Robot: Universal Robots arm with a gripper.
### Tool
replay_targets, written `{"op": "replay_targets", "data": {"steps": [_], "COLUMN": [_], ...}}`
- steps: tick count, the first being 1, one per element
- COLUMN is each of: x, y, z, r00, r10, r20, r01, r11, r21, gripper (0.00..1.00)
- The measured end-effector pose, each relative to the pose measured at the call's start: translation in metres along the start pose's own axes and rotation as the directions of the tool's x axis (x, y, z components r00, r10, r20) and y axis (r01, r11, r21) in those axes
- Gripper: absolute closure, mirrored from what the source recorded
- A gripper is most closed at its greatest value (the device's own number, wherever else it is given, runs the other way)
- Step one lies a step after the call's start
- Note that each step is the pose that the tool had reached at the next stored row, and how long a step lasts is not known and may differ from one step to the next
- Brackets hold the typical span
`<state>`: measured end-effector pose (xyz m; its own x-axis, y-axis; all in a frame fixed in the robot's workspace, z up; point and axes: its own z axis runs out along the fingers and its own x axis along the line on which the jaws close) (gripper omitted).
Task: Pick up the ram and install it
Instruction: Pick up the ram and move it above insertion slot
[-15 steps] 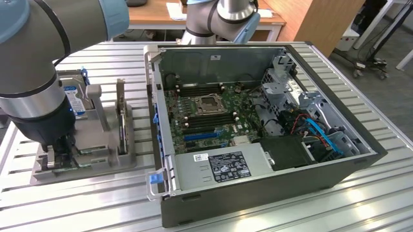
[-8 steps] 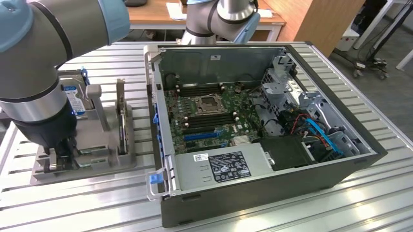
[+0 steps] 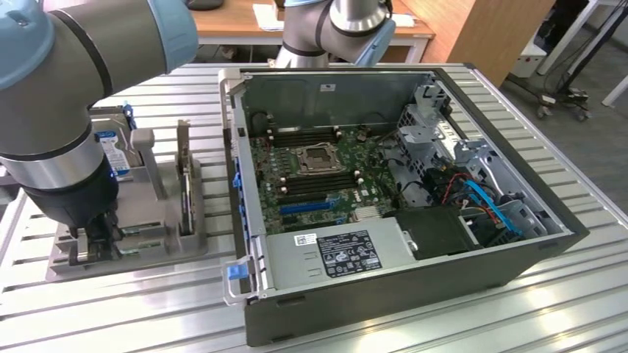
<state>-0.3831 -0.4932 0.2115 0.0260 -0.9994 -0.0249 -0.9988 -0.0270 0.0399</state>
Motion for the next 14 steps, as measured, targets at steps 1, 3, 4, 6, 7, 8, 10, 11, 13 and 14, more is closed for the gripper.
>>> {"op": "replay_targets", "data": {"steps": [1, 3, 4, 6, 7, 8, 10, 11, 13, 14], "x": [0.0, 0.0001, 0.0001, 0.0001, 0.0001, 0.0001, 0.0, 0.0001, 0.0002, 0.0001], "y": [0.0, 0.0, -0.0001, -0.0001, -0.0001, -0.0001, -0.0002, -0.0006, -0.0017, -0.0023], "z": [0.0008, 0.0019, 0.0021, 0.0021, 0.0022, 0.0022, 0.0023, 0.0024, 0.0023, 0.0023], "r00": [1.0, 1.0, 1.0, 1.0, 1.0, 1.0, 1.0, 1.0, 1.0, 1.0], "r10": [0.0, 0.0, 0.0, 0.0, 0.0, 0.0, 0.0, 0.0, 0.0, 0.0], "r20": [0.0, -0.0001, -0.0002, -0.0002, -0.0001, 0.0, 0.0003, 0.0012, 0.0028, 0.0036], "r01": [0.0, 0.0, 0.0, 0.0, 0.0, 0.0, 0.0, 0.0, 0.0, 0.0], "r11": [1.0, 1.0, 1.0, 1.0, 1.0, 1.0, 1.0, 1.0, 1.0, 1.0], "r21": [-0.0001, -0.0001, -0.0002, -0.0003, -0.0001, -0.0001, 0.0, 0.0002, 0.0001, 0.0001], "gripper": [0.65, 0.65, 0.65, 0.65, 0.65, 0.65, 0.65, 0.65, 0.65, 0.65]}}
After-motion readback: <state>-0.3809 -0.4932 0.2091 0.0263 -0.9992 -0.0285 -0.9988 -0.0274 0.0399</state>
